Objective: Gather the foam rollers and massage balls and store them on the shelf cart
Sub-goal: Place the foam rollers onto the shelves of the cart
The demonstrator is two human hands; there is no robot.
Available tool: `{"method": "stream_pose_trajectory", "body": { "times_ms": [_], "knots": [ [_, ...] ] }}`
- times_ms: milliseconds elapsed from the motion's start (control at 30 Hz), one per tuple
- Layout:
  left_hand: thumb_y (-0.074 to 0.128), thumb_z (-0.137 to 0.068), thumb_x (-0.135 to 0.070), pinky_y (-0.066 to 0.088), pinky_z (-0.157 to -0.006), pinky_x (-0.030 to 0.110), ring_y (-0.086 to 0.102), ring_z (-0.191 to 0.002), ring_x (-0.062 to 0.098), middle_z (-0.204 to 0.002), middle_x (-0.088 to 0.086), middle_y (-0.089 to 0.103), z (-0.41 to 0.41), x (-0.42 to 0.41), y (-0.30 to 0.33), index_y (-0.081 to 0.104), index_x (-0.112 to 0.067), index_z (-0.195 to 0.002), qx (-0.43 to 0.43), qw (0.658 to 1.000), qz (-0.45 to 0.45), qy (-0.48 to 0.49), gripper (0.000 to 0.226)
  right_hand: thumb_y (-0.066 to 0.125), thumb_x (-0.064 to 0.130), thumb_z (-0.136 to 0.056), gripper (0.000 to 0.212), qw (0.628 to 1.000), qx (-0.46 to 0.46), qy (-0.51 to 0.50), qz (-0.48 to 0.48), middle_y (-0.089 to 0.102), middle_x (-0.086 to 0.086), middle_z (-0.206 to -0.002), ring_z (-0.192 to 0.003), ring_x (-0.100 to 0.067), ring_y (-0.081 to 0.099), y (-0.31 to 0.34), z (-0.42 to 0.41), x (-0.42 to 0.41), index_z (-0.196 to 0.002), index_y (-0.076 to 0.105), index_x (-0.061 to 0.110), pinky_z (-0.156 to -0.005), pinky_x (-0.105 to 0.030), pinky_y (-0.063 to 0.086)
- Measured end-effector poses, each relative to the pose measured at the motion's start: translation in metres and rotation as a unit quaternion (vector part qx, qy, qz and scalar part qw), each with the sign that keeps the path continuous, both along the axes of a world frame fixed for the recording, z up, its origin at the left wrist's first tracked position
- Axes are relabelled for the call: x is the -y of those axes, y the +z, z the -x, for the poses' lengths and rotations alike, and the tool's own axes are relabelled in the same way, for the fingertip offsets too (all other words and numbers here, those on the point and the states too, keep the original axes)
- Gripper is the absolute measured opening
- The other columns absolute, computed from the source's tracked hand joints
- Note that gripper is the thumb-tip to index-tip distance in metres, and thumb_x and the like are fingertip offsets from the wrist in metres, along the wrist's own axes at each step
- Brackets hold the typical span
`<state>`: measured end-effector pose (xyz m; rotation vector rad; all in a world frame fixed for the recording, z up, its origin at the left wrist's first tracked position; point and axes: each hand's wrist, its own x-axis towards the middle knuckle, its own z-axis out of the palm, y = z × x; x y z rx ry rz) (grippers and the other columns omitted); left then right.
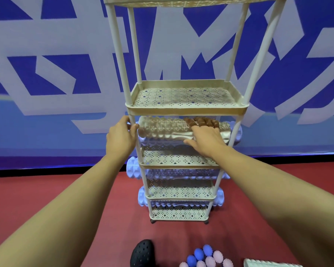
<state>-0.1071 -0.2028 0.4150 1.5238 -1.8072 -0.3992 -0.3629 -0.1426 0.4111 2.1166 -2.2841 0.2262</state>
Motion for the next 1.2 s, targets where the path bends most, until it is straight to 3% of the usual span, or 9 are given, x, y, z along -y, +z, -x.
{"method": "stream_pose_trajectory", "body": {
  "times_ms": [67,133,233,333,567,767,933,1200],
  "knots": [
    [0.053,-0.104,-0.035,0.047,-0.081,0.042,0.066,-0.101,0.029,-0.11,0.002,0.074,-0.001,0.0,0.0,0.062,-0.017,-0.111,0.003,1.0,0.001,0.003,0.022,0.054,0.052,-0.1,0.032,1.0,0.006,-0.001,-0.011,0.064,-0.005,-0.096,-0.099,-0.036,0.062,0.001,-0.003,0.002,-0.097,0.049,0.02,-0.084,-0.046,0.039],
    [0.053,-0.105,-0.036,0.046,-0.082,0.042,0.066,-0.102,0.03,-0.112,0.003,0.073,-0.001,-0.002,0.0,0.061,-0.016,-0.115,0.007,1.0,0.001,0.003,0.024,0.056,0.051,-0.1,0.033,1.0,0.007,0.006,-0.018,0.064,-0.005,-0.095,-0.098,-0.036,0.062,-0.003,-0.006,0.003,-0.094,0.046,0.02,-0.082,-0.045,0.038],
    [0.053,-0.104,-0.036,0.05,-0.084,0.044,0.066,-0.101,0.029,-0.11,0.002,0.073,-0.002,-0.002,0.0,0.061,-0.018,-0.115,0.002,1.0,0.003,0.001,0.022,0.06,0.054,-0.096,0.034,1.0,0.006,0.0,0.002,0.066,-0.006,-0.105,-0.105,-0.036,0.06,-0.014,-0.009,0.0,-0.109,0.051,0.024,-0.093,-0.048,0.038],
    [0.053,-0.104,-0.035,0.049,-0.081,0.042,0.067,-0.1,0.029,-0.109,0.002,0.074,-0.001,-0.002,-0.001,0.061,-0.018,-0.115,0.0,1.0,0.003,-0.001,0.021,0.063,0.055,-0.094,0.044,1.0,-0.006,-0.004,0.011,0.065,-0.006,-0.108,-0.105,-0.034,0.058,-0.023,-0.01,0.0,-0.122,0.053,0.022,-0.094,-0.046,0.038],
    [0.053,-0.104,-0.035,0.044,-0.078,0.038,0.066,-0.102,0.029,-0.113,0.002,0.073,-0.003,0.001,-0.002,0.062,-0.018,-0.116,-0.006,1.0,-0.006,0.0,0.023,0.066,0.045,-0.095,0.063,0.996,-0.078,0.02,0.032,0.06,-0.007,-0.129,-0.117,-0.034,0.056,-0.023,0.004,-0.004,-0.149,0.036,0.029,-0.099,-0.045,0.037],
    [0.053,-0.104,-0.036,0.045,-0.081,0.04,0.066,-0.102,0.029,-0.114,0.003,0.072,-0.001,0.0,-0.003,0.062,-0.018,-0.117,-0.008,1.0,-0.002,0.007,0.024,0.067,0.046,-0.093,0.071,0.992,-0.111,0.055,0.029,0.054,-0.006,-0.139,-0.126,-0.032,0.05,-0.032,0.006,-0.007,-0.153,0.032,0.032,-0.106,-0.045,0.033],
    [0.053,-0.103,-0.036,0.045,-0.081,0.04,0.066,-0.102,0.029,-0.112,0.002,0.073,-0.003,0.001,-0.003,0.061,-0.018,-0.112,-0.003,1.0,0.003,0.005,0.022,0.065,0.049,-0.094,0.07,0.995,-0.083,0.048,0.024,0.058,-0.004,-0.135,-0.122,-0.031,0.053,-0.022,0.005,-0.006,-0.153,0.032,0.032,-0.101,-0.042,0.037],
    [0.053,-0.103,-0.036,0.043,-0.079,0.038,0.066,-0.102,0.028,-0.112,0.002,0.073,-0.002,0.001,-0.004,0.062,-0.019,-0.112,0.0,1.0,0.006,0.004,0.021,0.069,0.055,-0.089,0.074,0.992,-0.115,0.047,-0.012,0.062,-0.004,-0.132,-0.122,-0.031,0.058,-0.008,0.004,-0.002,-0.151,0.035,0.035,-0.097,-0.044,0.043]
  ]
}}
